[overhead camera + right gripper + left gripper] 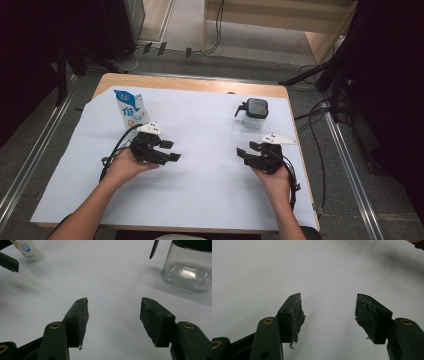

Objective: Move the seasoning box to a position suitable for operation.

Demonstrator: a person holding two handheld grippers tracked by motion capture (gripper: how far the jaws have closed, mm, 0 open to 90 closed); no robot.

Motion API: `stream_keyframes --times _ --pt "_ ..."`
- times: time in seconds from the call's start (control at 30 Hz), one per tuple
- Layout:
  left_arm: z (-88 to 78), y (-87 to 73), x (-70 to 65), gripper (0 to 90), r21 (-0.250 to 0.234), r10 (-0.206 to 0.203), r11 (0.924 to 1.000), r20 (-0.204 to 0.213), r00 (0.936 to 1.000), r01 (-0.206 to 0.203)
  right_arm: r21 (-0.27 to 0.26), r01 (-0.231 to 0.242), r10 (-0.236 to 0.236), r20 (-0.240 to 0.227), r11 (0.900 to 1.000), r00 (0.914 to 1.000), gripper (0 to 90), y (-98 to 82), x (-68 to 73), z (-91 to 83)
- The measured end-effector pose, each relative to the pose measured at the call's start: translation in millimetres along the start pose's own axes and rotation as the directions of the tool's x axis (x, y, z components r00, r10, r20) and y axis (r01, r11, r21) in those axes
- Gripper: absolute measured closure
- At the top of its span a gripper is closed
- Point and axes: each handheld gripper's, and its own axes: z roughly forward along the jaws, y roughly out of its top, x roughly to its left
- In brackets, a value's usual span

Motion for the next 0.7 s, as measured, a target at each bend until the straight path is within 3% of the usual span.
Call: stream_keyframes --times 0.33,0.57,0.7 --pt "-6.5 -0.1 3.5 36.7 -0.031 -0.022 0.9993 0.009 0.9997 0.022 -0.007 0.009 -0.009 0.003 1.000 1.0000 42.3 0.8 3.6 0.8" --pt "-4.5 1.0 5.0 36.9 -0.012 -0.018 0.9998 0.002 0.9998 0.018 -0.010 -0.020 0.020 -0.024 1.000 0.9995 44.1 0.3 4.8 3.4" --pt "-3.9 1.0 7.9 37.6 -0.004 -0.024 0.9997 -0.001 0.9997 0.024 -0.014 -0.027 0.027 0.005 1.000 0.9996 42.3 0.3 2.1 3.5"
